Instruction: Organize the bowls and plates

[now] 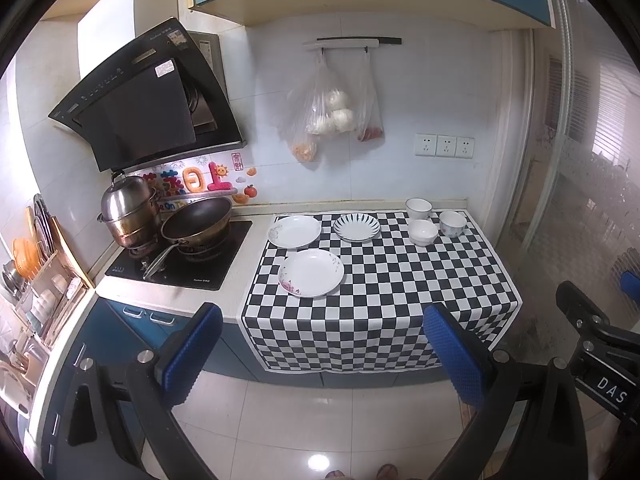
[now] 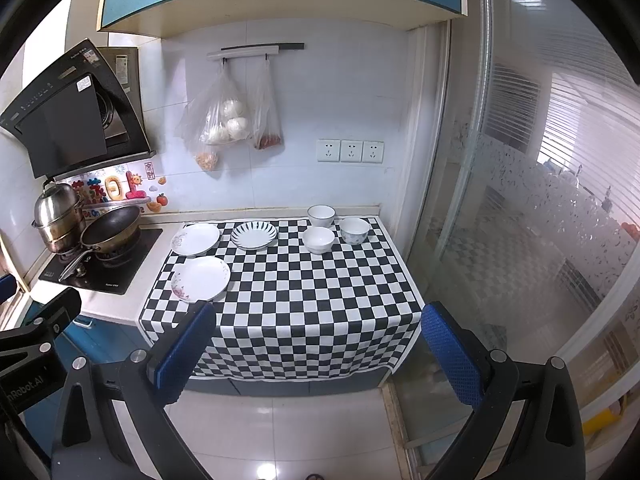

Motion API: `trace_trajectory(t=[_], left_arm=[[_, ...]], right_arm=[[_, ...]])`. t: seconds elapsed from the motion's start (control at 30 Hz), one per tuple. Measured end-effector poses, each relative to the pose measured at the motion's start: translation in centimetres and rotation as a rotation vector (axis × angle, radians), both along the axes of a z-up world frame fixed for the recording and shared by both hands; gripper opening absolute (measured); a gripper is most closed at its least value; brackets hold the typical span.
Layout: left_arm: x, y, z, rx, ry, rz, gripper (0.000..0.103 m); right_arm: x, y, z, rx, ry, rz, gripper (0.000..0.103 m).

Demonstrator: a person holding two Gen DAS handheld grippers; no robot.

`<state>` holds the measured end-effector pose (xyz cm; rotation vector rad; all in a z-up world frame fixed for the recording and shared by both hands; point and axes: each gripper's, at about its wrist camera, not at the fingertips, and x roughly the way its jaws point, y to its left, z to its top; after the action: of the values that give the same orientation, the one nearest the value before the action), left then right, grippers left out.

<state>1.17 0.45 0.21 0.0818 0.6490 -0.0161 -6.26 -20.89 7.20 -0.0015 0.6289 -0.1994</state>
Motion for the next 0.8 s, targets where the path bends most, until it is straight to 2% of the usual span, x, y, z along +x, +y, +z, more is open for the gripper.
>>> trace_trajectory(t=[0.8], left_arm=[[0.03, 0.18, -0.3, 0.004, -0.001, 0.001, 0.103]], right_arm=[[0.36, -0.49, 0.18, -0.004, 0.005, -0.004, 0.103]])
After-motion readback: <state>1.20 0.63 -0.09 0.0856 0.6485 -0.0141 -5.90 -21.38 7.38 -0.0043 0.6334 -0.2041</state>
